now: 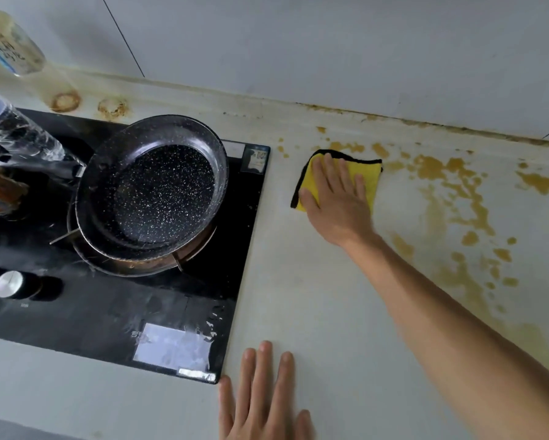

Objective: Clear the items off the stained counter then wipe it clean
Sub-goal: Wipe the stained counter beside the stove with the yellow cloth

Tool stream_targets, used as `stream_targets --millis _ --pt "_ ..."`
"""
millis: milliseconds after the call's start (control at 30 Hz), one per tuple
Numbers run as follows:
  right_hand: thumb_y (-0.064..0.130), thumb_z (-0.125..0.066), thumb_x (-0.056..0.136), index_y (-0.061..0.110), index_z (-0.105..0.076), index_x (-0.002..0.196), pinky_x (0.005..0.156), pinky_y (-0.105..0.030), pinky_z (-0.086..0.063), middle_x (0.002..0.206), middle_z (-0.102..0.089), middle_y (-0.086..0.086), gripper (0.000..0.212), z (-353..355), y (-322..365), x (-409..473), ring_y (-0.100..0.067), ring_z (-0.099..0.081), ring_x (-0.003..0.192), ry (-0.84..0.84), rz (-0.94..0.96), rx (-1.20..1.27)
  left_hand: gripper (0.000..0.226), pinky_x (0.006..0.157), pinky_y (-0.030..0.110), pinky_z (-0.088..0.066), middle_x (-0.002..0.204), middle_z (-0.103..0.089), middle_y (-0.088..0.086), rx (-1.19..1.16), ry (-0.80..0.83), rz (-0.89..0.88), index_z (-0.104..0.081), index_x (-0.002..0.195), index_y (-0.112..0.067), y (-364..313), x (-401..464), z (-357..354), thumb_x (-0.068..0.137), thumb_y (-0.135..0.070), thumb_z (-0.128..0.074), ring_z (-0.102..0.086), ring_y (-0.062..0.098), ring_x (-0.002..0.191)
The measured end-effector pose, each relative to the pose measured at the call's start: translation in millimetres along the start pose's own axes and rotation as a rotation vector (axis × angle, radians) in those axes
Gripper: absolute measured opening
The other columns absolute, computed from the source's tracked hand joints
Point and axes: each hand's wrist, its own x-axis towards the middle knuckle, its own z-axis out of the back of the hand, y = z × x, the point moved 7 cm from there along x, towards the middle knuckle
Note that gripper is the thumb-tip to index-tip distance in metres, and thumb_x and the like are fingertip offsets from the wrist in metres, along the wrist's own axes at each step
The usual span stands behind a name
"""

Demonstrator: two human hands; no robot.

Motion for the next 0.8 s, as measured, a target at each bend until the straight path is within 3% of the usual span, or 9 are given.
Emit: stream_targets --millis 67,167,333,467,533,633,700,800 --pt "0.054 -0.018 0.108 0.029 0.006 0.167 0.13 -0.048 0.006 0.174 0.015 0.008 0.068 -8 8 -10 -0.017 0.014 0.161 -0.027 -0.025 -0.006 0.06 0.12 0.057 -0.032 0.142 -0.069 0.001 -0.008 -0.02 0.033 -0.066 0.133 -0.034 1 -5 -3 0.085 -0.059 -0.038 -0.058 0.022 0.139" --pt "0.053 -0.019 0.108 0.031 0.003 0.167 0.129 -0.046 0.009 0.174 0.013 0.011 0.067 -23 47 -13 -0.016 0.013 0.161 0.002 0.147 -0.001 0.055 0.117 0.058 -0.035 0.132 -0.074 0.001 0.037 -0.073 0.048 -0.065 0.128 -0.035 4 -6 -11 0.079 -0.053 -0.046 -0.063 0.021 0.13" --pt "0.054 -0.02 0.108 0.03 0.004 0.167 0.129 -0.046 0.009 0.174 0.013 0.012 0.068 -11 54 40 -0.015 0.013 0.161 0.054 0.24 -0.019 0.071 0.122 0.055 -0.03 0.161 -0.053 -0.008 0.005 -0.065 0.033 -0.055 0.152 -0.045 7 -4 -15 0.084 -0.063 -0.041 -0.048 0.017 0.151" --pt "0.059 -0.018 0.107 0.03 0.004 0.167 0.129 -0.046 0.009 0.174 0.013 0.011 0.07 -2 35 55 -0.015 0.014 0.161 0.045 0.179 -0.011 0.076 0.124 0.049 -0.03 0.167 -0.046 -0.002 0.039 0.082 -0.045 -0.057 0.152 -0.036 2 -3 -2 0.081 -0.06 -0.057 -0.04 0.017 0.156" --pt "0.06 -0.017 0.107 0.03 0.005 0.167 0.129 -0.047 0.009 0.174 0.013 0.01 0.071 1 26 52 -0.017 0.014 0.161 0.031 0.111 -0.002 0.076 0.115 0.048 -0.038 0.161 -0.054 0.003 0.035 0.134 -0.074 -0.067 0.145 -0.031 -1 2 9 0.073 -0.055 -0.066 -0.049 0.022 0.149" --pt "0.058 -0.017 0.107 0.029 0.008 0.167 0.129 -0.048 0.008 0.174 0.015 0.009 0.071 -1 19 30 -0.018 0.014 0.161 0.015 0.061 -0.021 0.067 0.102 0.046 -0.053 0.152 -0.062 0.01 0.006 0.143 -0.116 -0.075 0.136 -0.023 -14 28 27 0.074 -0.046 -0.063 -0.066 0.034 0.133" --pt "0.057 -0.017 0.107 0.029 0.008 0.167 0.129 -0.048 0.009 0.174 0.016 0.009 0.07 -6 22 17 -0.018 0.015 0.161 0.026 0.071 -0.031 0.064 0.104 0.049 -0.057 0.155 -0.059 0.013 -0.037 0.133 -0.139 -0.07 0.14 -0.019 -30 63 36 0.082 -0.043 -0.059 -0.062 0.037 0.137" --pt "0.057 -0.018 0.107 0.03 0.005 0.167 0.13 -0.049 0.005 0.174 0.014 0.01 0.07 -5 27 24 -0.018 0.013 0.161 0.04 0.132 -0.053 0.062 0.12 0.053 -0.044 0.163 -0.047 0.013 -0.059 0.145 -0.173 -0.056 0.151 -0.015 -52 132 34 0.094 -0.038 -0.055 -0.043 0.039 0.153"
